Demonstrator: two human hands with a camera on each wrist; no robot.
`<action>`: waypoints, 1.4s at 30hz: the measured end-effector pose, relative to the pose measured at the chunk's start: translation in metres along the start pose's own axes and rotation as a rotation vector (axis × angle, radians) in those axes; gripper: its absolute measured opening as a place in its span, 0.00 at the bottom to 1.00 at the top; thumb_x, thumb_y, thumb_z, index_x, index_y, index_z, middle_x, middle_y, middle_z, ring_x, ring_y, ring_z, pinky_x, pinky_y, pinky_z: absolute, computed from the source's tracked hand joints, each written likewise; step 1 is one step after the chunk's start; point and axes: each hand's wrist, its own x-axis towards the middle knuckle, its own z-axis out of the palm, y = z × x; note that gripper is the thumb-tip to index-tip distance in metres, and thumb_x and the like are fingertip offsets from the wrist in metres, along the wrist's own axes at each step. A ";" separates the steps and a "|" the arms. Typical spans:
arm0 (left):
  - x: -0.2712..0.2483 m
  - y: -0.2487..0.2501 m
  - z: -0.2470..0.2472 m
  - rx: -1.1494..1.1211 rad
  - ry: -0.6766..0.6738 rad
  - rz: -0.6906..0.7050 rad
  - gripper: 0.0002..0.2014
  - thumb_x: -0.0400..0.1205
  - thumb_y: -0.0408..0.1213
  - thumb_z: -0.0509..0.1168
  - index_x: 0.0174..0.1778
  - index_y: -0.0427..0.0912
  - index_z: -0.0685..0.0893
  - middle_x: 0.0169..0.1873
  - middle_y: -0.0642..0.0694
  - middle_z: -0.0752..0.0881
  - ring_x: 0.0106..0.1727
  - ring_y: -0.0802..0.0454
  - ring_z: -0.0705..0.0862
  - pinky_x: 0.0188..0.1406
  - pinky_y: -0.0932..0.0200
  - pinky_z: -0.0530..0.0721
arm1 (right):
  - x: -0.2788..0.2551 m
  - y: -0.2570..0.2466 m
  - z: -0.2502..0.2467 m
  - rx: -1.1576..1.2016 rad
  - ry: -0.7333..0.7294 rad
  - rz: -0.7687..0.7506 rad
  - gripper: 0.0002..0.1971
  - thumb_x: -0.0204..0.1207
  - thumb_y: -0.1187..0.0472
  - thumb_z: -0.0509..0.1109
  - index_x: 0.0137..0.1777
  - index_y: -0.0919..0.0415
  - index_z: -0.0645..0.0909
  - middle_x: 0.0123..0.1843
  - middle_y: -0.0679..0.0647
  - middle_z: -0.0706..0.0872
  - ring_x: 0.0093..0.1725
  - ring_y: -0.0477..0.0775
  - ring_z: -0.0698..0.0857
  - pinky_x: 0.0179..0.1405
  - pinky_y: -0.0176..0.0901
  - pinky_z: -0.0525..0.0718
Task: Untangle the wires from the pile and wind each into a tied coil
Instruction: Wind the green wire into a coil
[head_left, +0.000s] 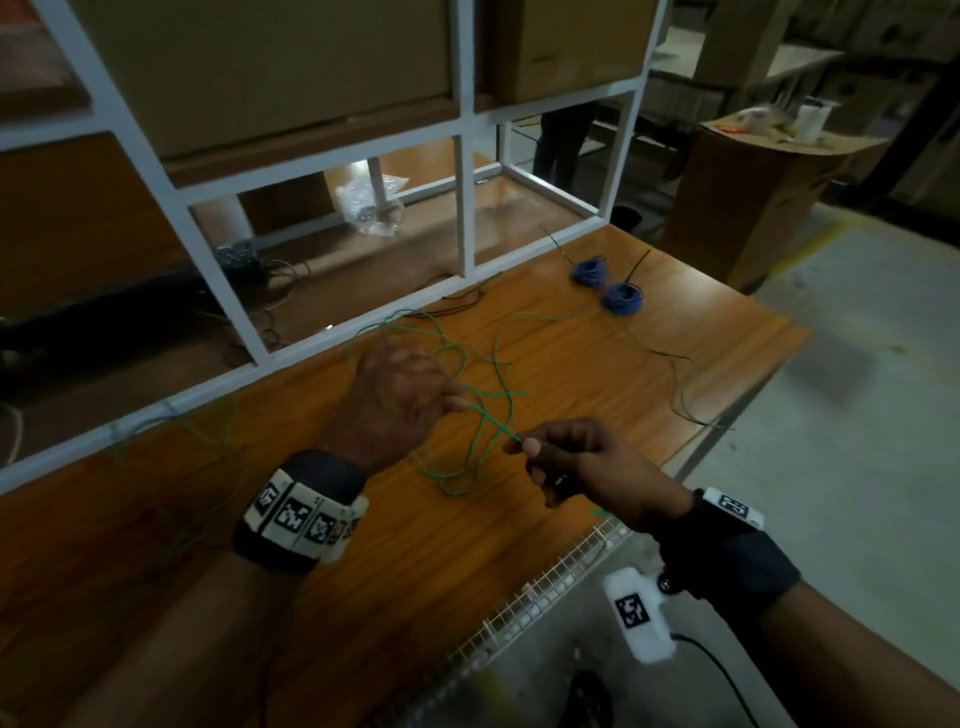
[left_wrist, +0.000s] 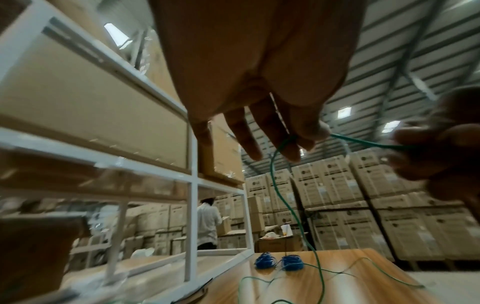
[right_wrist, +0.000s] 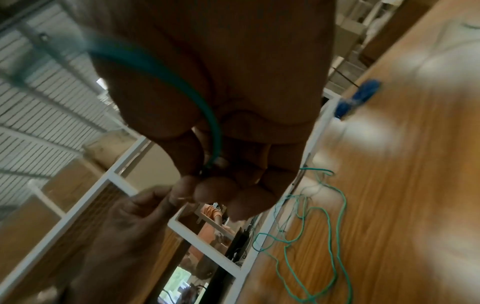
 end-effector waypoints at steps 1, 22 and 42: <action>0.001 -0.006 0.001 -0.013 0.043 -0.036 0.09 0.80 0.50 0.71 0.41 0.49 0.91 0.41 0.52 0.90 0.50 0.49 0.87 0.58 0.38 0.80 | -0.003 0.002 -0.005 0.069 -0.013 0.042 0.16 0.85 0.61 0.69 0.62 0.75 0.85 0.34 0.55 0.83 0.31 0.56 0.81 0.35 0.47 0.84; -0.006 0.054 0.038 -0.155 0.171 -0.032 0.12 0.81 0.31 0.64 0.57 0.40 0.89 0.44 0.47 0.89 0.44 0.45 0.88 0.43 0.49 0.87 | -0.019 -0.014 -0.003 0.737 -0.095 0.335 0.15 0.81 0.52 0.68 0.46 0.64 0.90 0.35 0.57 0.88 0.34 0.53 0.89 0.38 0.51 0.93; 0.004 0.042 0.047 -0.059 0.207 0.023 0.10 0.83 0.33 0.63 0.53 0.42 0.90 0.42 0.48 0.89 0.44 0.46 0.83 0.47 0.49 0.81 | -0.015 -0.033 -0.010 0.835 0.018 0.232 0.29 0.84 0.40 0.63 0.51 0.69 0.90 0.52 0.68 0.92 0.60 0.66 0.91 0.62 0.60 0.87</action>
